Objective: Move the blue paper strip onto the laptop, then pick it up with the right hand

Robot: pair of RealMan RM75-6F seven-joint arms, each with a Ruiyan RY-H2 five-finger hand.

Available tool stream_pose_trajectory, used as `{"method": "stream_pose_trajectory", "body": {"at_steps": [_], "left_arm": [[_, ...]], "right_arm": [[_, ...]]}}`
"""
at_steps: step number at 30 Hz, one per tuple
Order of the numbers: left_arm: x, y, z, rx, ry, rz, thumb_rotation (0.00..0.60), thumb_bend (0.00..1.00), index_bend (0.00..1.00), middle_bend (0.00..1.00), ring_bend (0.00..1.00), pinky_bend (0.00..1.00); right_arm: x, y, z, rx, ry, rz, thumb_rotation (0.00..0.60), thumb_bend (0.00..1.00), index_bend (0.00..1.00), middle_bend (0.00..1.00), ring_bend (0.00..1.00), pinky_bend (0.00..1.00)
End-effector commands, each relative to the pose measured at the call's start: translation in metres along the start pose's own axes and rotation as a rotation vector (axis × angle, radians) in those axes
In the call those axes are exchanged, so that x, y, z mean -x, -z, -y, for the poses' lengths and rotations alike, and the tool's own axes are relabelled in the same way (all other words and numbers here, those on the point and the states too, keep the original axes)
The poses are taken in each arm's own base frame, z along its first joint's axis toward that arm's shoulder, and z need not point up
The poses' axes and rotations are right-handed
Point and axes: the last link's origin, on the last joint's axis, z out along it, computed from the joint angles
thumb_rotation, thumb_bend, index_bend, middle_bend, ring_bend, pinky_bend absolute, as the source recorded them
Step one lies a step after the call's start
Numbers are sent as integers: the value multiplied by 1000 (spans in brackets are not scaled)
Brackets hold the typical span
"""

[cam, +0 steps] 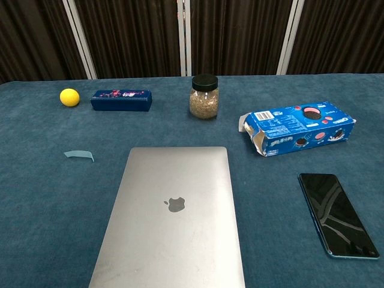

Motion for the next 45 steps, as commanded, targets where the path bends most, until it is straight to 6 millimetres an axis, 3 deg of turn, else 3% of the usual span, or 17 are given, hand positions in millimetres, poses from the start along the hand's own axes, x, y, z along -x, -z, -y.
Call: {"method": "stream_pose_trajectory", "body": {"at_steps": [1, 8, 11, 15, 18, 23, 30, 35, 40, 45], "left_arm": [[0, 0, 0, 1, 3, 3, 600, 0, 0, 0, 0, 0], [5, -3, -1, 4, 4, 26, 600, 0, 0, 0, 0, 0], [11, -16, -9, 24, 23, 56, 600, 0, 0, 0, 0, 0], [19, -51, -29, 80, -1, 77, 600, 0, 0, 0, 0, 0], [28, -81, -49, 125, -11, 108, 600, 4, 54, 0, 0, 0], [52, -122, -76, 180, -112, 171, 600, 102, 199, 0, 0, 0], [92, -156, -106, 212, -194, 264, 600, 268, 318, 0, 0, 0], [118, -170, -121, 235, -198, 316, 600, 305, 381, 0, 0, 0], [130, -172, -128, 252, -173, 331, 600, 386, 407, 0, 0, 0], [139, -174, -133, 271, -168, 336, 600, 389, 425, 0, 0, 0]], "right_arm": [[0, 0, 1, 0, 0, 2, 600, 0, 0, 0, 0, 0], [0, 0, 2, -4, -10, 6, 600, 0, 0, 0, 0, 0], [-1, -1, 4, -6, -12, 3, 600, 0, 0, 0, 0, 0], [2, -4, 3, 2, -10, 8, 600, 0, 0, 0, 0, 0], [4, -7, -1, 18, -7, 8, 600, 0, 0, 0, 0, 0], [8, -11, -5, 43, 0, 11, 600, 0, 0, 0, 0, 0], [7, -12, -10, 80, 13, 12, 600, 0, 0, 0, 0, 0], [7, -10, -16, 107, 8, 19, 600, 0, 0, 0, 0, 0], [6, -9, -18, 113, 9, 19, 600, 0, 0, 0, 0, 0], [6, -9, -20, 120, -5, 21, 600, 0, 0, 0, 0, 0]]}}
